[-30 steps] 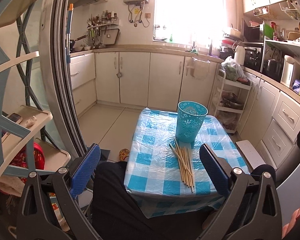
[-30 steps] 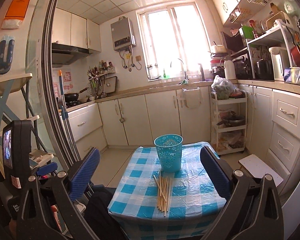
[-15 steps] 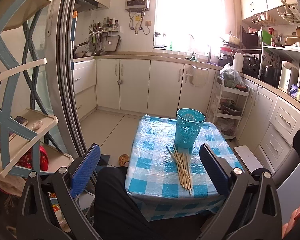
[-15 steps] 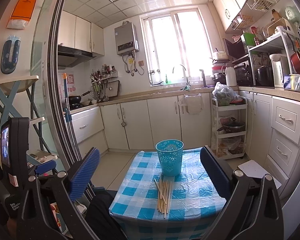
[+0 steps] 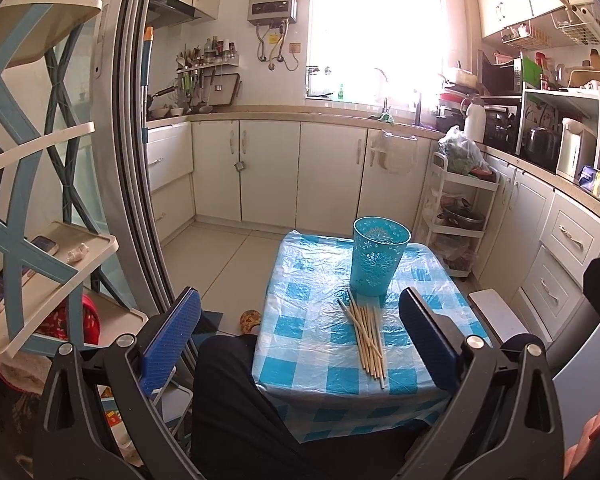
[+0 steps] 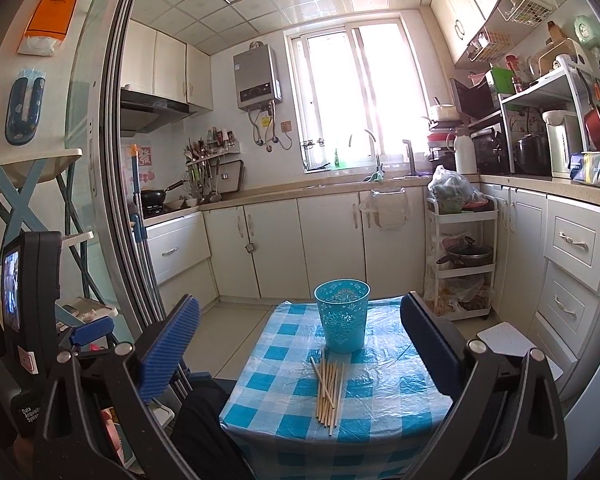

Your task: Organize utensils

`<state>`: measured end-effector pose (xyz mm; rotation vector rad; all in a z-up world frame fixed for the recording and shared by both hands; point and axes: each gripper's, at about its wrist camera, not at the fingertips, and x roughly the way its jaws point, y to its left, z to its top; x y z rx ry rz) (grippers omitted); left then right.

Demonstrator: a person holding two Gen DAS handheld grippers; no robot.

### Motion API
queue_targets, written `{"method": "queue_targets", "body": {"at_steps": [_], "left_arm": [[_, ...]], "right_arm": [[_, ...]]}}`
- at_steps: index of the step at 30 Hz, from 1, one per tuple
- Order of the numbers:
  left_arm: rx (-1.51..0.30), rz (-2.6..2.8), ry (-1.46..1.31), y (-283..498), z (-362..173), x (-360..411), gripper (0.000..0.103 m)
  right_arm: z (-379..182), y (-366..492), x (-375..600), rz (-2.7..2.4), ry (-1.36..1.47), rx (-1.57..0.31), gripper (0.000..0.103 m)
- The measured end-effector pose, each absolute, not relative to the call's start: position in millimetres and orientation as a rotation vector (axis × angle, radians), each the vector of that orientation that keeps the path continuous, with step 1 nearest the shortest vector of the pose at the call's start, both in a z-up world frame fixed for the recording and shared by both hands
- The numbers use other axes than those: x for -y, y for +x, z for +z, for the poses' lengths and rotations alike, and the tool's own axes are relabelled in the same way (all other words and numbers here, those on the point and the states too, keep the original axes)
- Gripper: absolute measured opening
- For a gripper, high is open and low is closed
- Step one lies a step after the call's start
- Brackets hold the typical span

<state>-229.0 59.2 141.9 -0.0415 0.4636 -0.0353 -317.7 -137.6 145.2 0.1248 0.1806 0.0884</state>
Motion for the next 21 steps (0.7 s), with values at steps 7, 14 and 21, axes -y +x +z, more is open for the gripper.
{"method": "queue_targets", "body": {"at_steps": [7,14,21], "left_arm": [[-0.457,-0.037,-0.054,-230.6,143.4,-61.2,0.095],[-0.455,-0.037,-0.053,-230.9,143.5,-60.6,0.095],[-0.455,-0.051,-0.049,-233.1,143.2,-57.9,0.095]], "right_arm": [[147.3,-318.6,136.7,0.094,0.123,-0.179,0.096],[147.7,-320.2,137.4,0.099,0.123,-0.178,0.096],[148.0,-319.8,137.2,0.104,0.122,-0.182,0.096]]}}
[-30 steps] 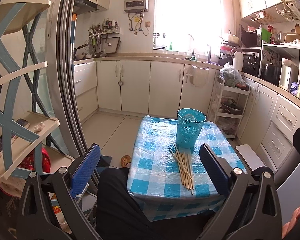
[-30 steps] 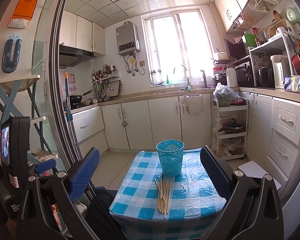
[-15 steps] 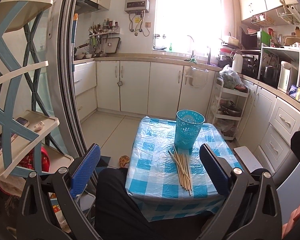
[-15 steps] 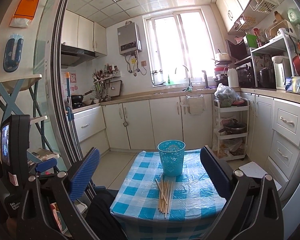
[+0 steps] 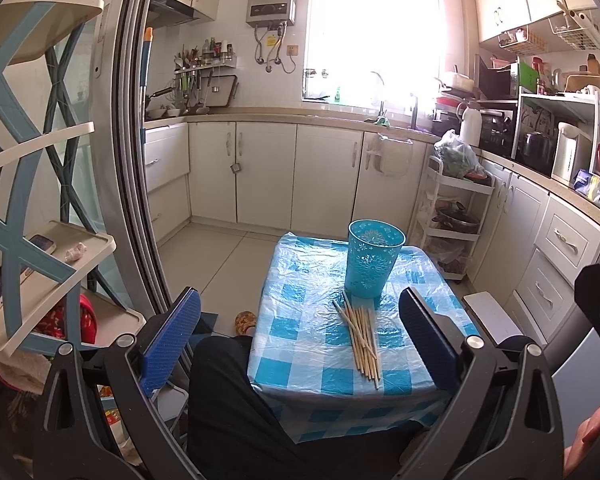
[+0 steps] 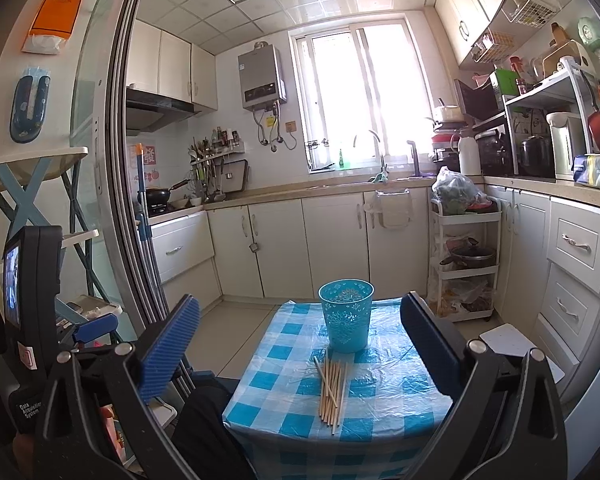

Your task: Organize utensils

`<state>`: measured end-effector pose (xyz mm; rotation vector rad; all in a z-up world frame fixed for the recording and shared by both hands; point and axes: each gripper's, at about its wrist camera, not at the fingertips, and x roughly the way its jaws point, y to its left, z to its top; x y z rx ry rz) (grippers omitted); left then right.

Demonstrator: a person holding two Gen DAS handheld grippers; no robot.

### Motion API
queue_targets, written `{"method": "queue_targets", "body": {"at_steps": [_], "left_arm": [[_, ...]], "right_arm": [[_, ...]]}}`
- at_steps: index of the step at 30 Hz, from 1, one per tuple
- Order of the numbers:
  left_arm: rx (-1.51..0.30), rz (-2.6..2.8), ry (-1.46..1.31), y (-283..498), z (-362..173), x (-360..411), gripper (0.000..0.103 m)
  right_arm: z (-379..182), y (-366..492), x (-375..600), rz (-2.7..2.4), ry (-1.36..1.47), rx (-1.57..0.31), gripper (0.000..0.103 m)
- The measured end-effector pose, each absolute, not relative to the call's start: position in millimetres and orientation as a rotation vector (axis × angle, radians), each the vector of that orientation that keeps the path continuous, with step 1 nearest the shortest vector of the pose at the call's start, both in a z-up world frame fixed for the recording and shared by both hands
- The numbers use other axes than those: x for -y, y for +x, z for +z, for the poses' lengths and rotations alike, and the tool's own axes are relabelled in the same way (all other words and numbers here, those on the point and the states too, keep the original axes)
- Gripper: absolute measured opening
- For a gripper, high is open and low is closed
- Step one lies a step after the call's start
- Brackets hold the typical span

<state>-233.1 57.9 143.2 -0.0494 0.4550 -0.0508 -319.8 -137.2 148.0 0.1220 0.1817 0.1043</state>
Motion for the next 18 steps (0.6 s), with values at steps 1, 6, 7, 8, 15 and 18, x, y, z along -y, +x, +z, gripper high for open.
{"method": "queue_targets", "body": {"at_steps": [1,6,7,8,15,18], "left_arm": [[-0.455,-0.053,-0.049,-233.1,143.1,-57.4,0.095],[-0.453,-0.056,-0.052,-234.0,142.3,-56.9,0.095],[-0.454,-0.056,-0.052,-233.7,142.8,-56.6,0.095],[-0.454,-0.057,-0.052,-233.8,142.5,-56.0,0.095],[-0.458,-0.062,-0.054,-231.9,141.0,-56.0,0.095],[-0.47,-0.065,-0.053,-227.7,137.5,-55.4,0.095]], "right_arm": [[148.0,-319.9,137.2,0.105,0.122,-0.182,0.096],[147.9,-320.0,136.9,0.105,0.122,-0.182,0.096],[147.9,-319.9,136.9,0.105,0.122,-0.182,0.096],[147.8,-319.7,136.7,0.106,0.122,-0.183,0.096],[146.5,-317.9,135.1,0.106,0.121,-0.187,0.096],[143.9,-312.6,135.1,0.109,0.123,-0.2,0.096]]}}
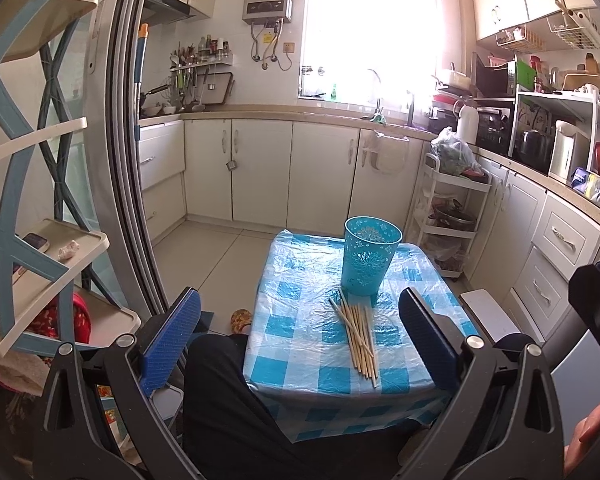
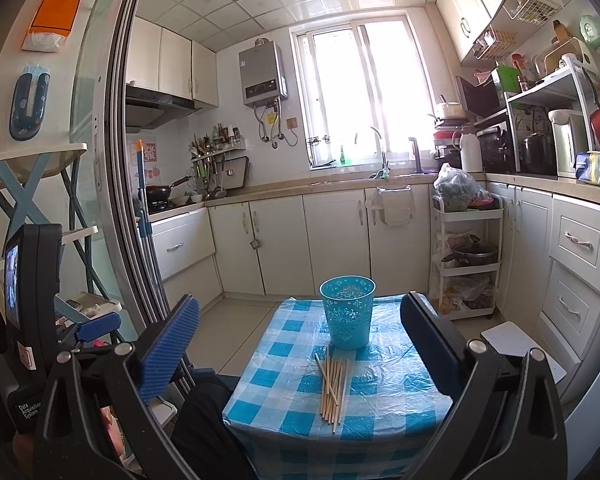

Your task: Organize utensils

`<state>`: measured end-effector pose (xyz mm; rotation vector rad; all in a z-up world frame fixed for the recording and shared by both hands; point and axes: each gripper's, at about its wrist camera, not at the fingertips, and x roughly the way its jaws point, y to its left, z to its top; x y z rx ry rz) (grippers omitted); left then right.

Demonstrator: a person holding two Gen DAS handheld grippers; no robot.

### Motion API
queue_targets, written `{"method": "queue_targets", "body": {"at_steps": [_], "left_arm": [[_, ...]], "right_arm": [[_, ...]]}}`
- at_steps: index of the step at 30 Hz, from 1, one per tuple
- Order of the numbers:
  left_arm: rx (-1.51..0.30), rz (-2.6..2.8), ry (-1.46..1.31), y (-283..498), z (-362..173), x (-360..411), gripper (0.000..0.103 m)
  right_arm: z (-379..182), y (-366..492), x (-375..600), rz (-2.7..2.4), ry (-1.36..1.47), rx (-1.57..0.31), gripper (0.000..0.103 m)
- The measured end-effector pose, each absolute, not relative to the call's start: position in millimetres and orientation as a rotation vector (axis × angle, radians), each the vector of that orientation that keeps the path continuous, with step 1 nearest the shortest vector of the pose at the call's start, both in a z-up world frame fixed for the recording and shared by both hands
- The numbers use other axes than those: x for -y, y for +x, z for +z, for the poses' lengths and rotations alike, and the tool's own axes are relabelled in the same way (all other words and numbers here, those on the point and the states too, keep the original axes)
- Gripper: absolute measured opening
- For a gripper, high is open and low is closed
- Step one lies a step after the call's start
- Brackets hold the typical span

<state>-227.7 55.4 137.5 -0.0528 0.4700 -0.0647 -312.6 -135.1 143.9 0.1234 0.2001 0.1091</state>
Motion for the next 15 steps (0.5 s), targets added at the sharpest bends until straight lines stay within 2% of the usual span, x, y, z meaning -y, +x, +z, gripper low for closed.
{"method": "queue_targets", "body": {"at_steps": [6,15], "left_arm": [[-0.534,-0.076,-0.054,-197,121,-54,0.095],[-0.725,-0.096,-0.102,-99,63,-52,0.095]], "right_arm": [[128,-282,141,0.105,0.14,-0.27,0.096],[74,-193,164,0.059,0.165,-0.451,0.096]]}}
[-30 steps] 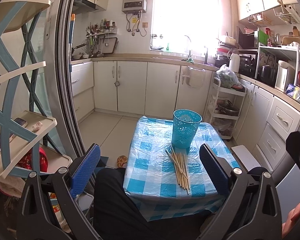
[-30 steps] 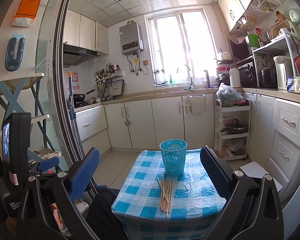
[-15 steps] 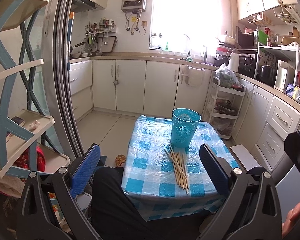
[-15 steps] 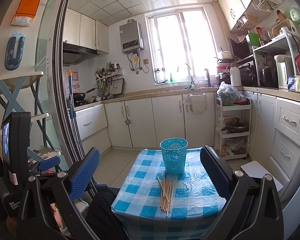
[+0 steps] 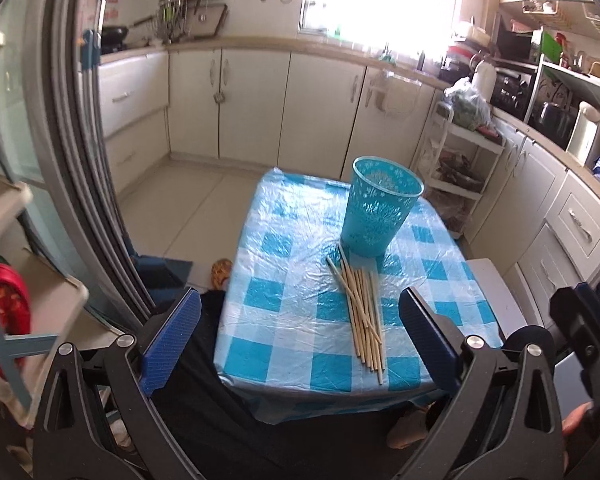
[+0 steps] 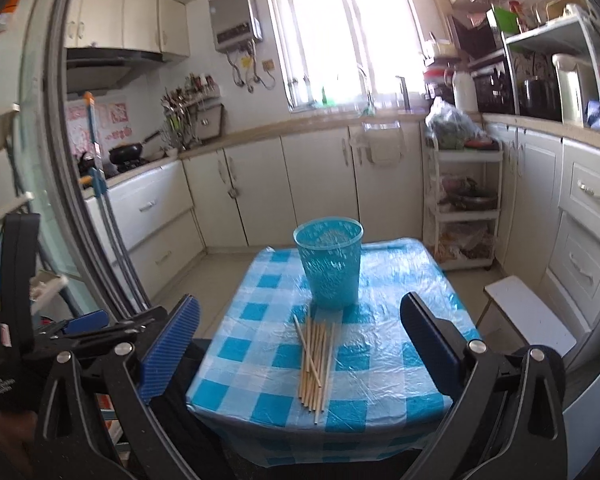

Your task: Organize utensils

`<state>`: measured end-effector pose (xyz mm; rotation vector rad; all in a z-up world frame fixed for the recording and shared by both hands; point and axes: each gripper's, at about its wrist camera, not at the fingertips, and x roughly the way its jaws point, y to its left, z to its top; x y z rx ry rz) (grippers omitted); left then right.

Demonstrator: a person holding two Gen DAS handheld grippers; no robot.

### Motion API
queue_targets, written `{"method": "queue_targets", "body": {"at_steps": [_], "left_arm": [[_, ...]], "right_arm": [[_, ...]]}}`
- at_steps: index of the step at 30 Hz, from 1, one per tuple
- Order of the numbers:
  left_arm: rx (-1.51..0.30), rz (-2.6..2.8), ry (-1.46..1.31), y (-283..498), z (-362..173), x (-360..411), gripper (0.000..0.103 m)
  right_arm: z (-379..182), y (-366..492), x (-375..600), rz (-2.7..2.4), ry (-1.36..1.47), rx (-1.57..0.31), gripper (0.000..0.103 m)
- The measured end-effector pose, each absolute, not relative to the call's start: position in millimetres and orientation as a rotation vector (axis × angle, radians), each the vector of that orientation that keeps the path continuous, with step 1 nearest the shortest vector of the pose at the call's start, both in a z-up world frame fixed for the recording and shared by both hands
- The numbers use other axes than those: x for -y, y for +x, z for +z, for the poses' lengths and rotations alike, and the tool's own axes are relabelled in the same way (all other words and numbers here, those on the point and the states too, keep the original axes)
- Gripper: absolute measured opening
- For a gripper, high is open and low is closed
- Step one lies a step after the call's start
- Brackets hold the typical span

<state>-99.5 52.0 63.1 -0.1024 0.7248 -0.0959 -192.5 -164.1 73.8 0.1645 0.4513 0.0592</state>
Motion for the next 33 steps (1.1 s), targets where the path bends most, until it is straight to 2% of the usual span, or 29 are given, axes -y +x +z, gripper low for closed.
{"method": "queue_targets", "body": {"at_steps": [6,8,9,11,14,19,22,33], "left_arm": [[-0.818,-0.086,-0.062,-42,21,-36,0.095],[-0.846,-0.087,-0.057,-26,8,-32,0.095],[-0.864,-0.081,-0.05,-16,-1,-29,0.095],[-0.899,-0.08,-0.054,1,-15,-25,0.095],[-0.964,-0.086,-0.079,29,-43,-20,0.095],[-1.042,-0.087,-0.11,70,-80,-7,0.095],[-1.075,-0.068,-0.092,89,-99,3,0.095],[-1.125,-0.015,-0.084,128,-134,22,0.095]], "right_arm": [[14,-126,188,0.005,0.177,-0.591,0.093],[-7,-104,195,0.007,0.186,-0.65,0.077],[-16,-94,198,0.013,0.191,-0.679,0.074],[-36,-75,200,0.035,0.205,-0.74,0.062],[-67,-45,195,0.072,0.201,-0.826,0.04],[-99,-12,185,0.103,0.175,-0.906,0.024],[-111,0,183,0.112,0.162,-0.931,0.018],[-117,8,187,0.151,0.163,-0.93,0.018]]}}
